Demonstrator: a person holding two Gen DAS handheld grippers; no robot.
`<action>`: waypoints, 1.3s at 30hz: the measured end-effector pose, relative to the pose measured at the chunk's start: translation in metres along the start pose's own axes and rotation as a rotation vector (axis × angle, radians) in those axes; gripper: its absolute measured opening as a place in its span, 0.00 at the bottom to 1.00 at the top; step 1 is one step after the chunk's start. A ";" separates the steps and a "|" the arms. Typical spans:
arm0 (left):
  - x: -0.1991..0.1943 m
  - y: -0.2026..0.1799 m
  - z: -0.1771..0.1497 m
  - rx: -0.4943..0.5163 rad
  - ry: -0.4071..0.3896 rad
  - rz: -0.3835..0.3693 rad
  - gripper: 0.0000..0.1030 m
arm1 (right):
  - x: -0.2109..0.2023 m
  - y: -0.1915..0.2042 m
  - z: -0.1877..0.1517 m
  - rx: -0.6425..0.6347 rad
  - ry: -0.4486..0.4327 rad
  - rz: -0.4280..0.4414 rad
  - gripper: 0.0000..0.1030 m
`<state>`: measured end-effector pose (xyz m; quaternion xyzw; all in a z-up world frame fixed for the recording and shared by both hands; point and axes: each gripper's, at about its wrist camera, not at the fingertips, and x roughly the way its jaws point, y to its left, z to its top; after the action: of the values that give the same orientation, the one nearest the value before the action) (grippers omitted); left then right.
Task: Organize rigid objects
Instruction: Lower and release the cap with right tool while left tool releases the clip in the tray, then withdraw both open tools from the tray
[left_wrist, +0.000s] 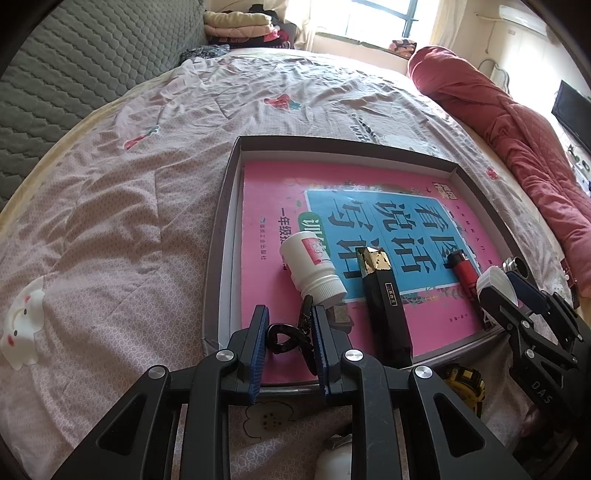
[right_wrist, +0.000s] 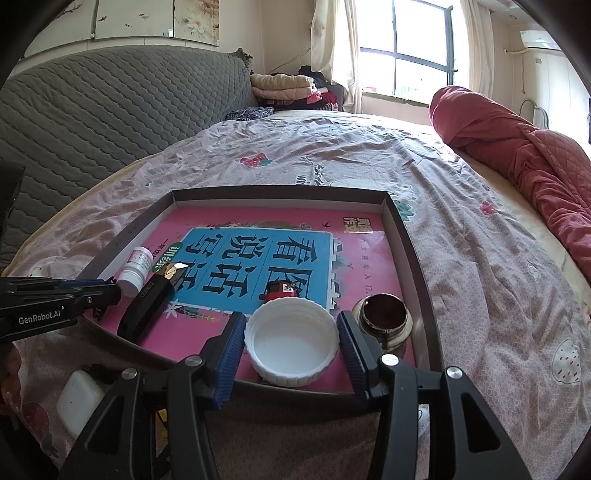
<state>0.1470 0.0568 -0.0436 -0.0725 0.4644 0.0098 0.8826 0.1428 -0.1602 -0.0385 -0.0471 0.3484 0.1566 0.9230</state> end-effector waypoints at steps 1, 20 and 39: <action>0.000 0.000 0.000 0.000 -0.001 -0.002 0.23 | 0.000 0.000 0.000 -0.001 -0.001 0.000 0.49; -0.006 0.005 -0.004 -0.018 0.000 -0.009 0.26 | -0.015 0.000 0.003 0.003 -0.062 0.034 0.49; -0.024 0.005 -0.003 -0.017 -0.033 -0.008 0.42 | -0.025 -0.010 0.004 0.030 -0.094 0.017 0.49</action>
<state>0.1308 0.0628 -0.0261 -0.0815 0.4493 0.0115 0.8896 0.1308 -0.1756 -0.0195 -0.0230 0.3072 0.1612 0.9376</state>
